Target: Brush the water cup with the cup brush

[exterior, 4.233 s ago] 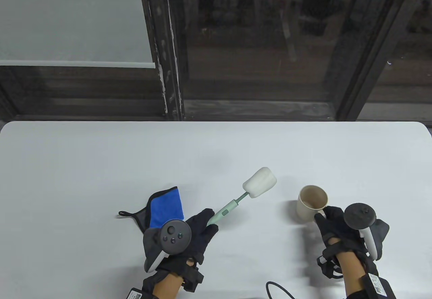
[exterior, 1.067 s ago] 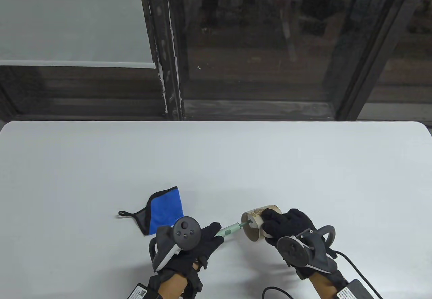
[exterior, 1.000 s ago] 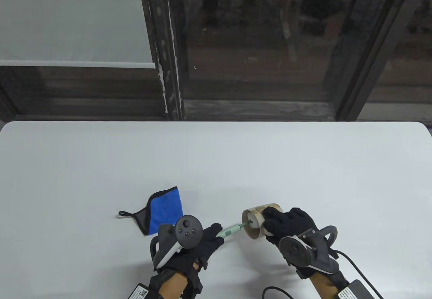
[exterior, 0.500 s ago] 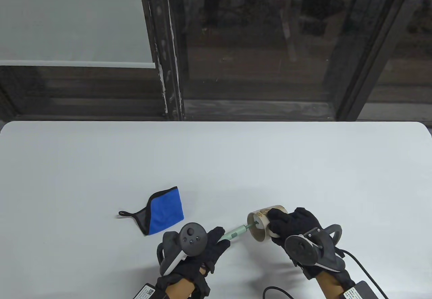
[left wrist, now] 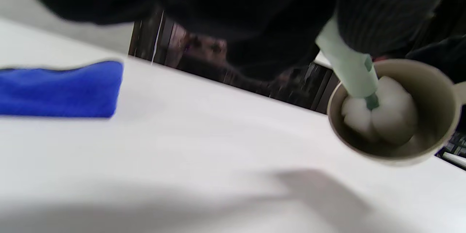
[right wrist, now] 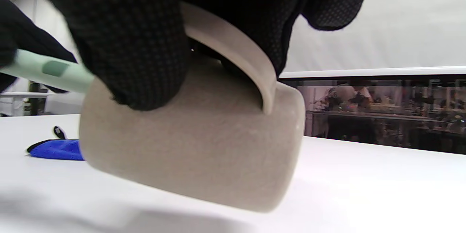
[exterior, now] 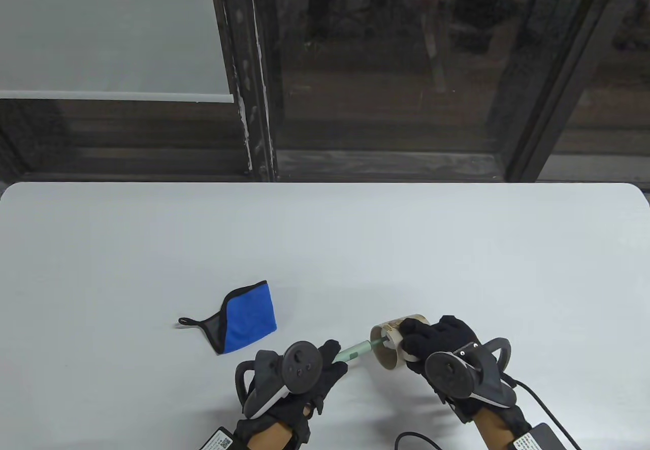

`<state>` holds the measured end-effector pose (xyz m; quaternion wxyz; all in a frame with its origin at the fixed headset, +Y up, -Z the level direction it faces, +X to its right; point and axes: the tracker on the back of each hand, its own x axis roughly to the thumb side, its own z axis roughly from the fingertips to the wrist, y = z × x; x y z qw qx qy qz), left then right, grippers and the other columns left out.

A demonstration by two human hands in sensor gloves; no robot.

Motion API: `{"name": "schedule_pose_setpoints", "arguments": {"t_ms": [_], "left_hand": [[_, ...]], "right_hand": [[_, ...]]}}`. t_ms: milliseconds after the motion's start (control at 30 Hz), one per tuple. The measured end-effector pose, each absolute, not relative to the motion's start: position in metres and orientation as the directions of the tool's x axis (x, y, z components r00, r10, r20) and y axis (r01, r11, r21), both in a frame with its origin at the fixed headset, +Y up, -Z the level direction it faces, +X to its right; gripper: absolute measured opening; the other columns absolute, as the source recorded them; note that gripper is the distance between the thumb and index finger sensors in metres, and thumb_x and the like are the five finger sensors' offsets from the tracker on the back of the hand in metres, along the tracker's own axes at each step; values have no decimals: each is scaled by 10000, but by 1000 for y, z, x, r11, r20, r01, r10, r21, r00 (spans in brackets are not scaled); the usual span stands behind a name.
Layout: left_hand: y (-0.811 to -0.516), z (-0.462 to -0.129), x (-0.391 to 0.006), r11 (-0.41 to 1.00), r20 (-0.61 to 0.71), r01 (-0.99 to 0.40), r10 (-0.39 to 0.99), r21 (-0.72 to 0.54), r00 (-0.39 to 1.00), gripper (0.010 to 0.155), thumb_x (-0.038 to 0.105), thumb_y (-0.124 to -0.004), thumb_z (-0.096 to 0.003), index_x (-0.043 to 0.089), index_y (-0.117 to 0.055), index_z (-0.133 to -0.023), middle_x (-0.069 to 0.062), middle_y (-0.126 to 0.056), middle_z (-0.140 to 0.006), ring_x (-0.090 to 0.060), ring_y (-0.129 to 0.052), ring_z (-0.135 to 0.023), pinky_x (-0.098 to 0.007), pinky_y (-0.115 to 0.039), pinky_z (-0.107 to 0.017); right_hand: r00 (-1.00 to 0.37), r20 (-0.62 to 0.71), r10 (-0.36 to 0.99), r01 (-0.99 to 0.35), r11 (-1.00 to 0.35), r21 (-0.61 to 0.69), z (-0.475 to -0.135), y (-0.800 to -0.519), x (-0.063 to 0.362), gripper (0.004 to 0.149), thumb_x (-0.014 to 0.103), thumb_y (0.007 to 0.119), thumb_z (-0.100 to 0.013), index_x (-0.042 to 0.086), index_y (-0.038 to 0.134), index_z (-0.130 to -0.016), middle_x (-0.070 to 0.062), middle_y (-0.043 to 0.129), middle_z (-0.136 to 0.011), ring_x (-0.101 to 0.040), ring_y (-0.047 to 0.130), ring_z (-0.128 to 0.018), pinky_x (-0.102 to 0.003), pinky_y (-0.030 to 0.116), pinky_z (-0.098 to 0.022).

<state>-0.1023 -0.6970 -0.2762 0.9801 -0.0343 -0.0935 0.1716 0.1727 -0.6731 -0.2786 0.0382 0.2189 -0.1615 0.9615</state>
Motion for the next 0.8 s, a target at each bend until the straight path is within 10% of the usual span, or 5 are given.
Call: {"name": "schedule_pose_setpoints", "arguments": {"t_ms": [500,800], "left_hand": [[-678,-264,-99,952,263,-304,285,35,922,525,607,-847,-405,391,-884,-882,25,-1096,-377,-65,-982,-42,-313,-897,-144],[-690,-281,-118,887,132,-419,447,-194,885,565,612,-820,-396,401,-842,-919,14,-1084,-371,-81,-984,-42,-344,-897,-138]], "right_hand": [[-916,391,90,-201,-946,-255,-286,-673,177,373,489,977,-356,413,865,-703,180,806,-940,-38,958,-709,-443,696,-677],[-913,394,108,-268,-886,-378,-275,-662,179,375,488,968,-380,396,850,-724,160,781,-956,-47,952,-730,-470,696,-665]]}}
